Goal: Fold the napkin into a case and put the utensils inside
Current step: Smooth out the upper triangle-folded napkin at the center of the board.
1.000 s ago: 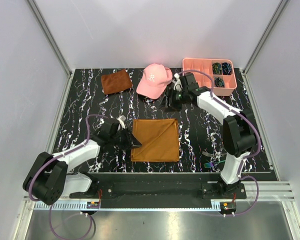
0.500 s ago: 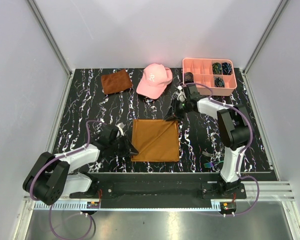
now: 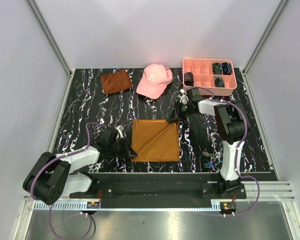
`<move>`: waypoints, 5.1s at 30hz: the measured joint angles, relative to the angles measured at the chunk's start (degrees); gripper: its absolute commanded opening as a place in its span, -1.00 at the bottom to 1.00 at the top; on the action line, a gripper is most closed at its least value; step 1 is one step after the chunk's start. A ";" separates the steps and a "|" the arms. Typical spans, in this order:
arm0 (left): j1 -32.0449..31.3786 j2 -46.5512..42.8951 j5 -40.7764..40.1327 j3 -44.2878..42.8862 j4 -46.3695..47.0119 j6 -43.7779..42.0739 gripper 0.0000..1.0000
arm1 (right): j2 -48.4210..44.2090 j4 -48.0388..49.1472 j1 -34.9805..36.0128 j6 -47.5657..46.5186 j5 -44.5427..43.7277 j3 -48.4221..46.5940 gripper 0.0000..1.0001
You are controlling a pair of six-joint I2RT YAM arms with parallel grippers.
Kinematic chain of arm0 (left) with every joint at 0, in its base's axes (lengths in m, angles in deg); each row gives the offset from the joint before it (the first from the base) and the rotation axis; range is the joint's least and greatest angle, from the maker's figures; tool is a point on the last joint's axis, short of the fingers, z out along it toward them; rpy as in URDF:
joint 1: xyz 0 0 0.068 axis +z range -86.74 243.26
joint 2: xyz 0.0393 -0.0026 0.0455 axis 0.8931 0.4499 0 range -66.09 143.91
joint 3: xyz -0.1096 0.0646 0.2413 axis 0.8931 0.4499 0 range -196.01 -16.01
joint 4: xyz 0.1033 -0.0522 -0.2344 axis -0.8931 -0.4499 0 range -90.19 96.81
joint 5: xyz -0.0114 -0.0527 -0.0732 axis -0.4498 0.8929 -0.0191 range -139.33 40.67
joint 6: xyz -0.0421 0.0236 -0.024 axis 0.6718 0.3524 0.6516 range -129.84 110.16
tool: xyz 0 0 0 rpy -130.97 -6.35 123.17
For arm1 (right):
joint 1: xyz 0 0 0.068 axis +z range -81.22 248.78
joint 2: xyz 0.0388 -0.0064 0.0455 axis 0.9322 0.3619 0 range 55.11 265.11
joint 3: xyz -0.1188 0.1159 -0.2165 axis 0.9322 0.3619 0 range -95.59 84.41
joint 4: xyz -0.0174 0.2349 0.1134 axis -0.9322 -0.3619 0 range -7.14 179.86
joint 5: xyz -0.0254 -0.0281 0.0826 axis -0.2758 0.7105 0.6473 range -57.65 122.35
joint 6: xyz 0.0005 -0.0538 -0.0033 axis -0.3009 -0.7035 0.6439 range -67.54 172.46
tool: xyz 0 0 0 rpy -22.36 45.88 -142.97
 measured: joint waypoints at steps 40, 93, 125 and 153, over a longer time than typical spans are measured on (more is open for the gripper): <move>8.33 26.80 -11.28 -39.21 -16.83 -11.04 0.11 | -5.11 -4.04 -0.50 -2.75 -5.31 1.84 -0.38; 1.49 27.78 -28.85 -37.55 -16.52 -10.58 0.22 | -15.58 -11.50 12.41 -1.33 -13.90 3.02 -0.24; -3.50 35.30 -40.57 -45.68 -19.45 -13.81 -0.15 | -15.78 -8.24 12.52 0.26 -12.59 4.17 -0.24; -1.01 32.15 -37.77 -42.32 -18.93 -15.15 -0.60 | -8.44 -2.47 29.29 7.45 -11.50 0.87 -0.46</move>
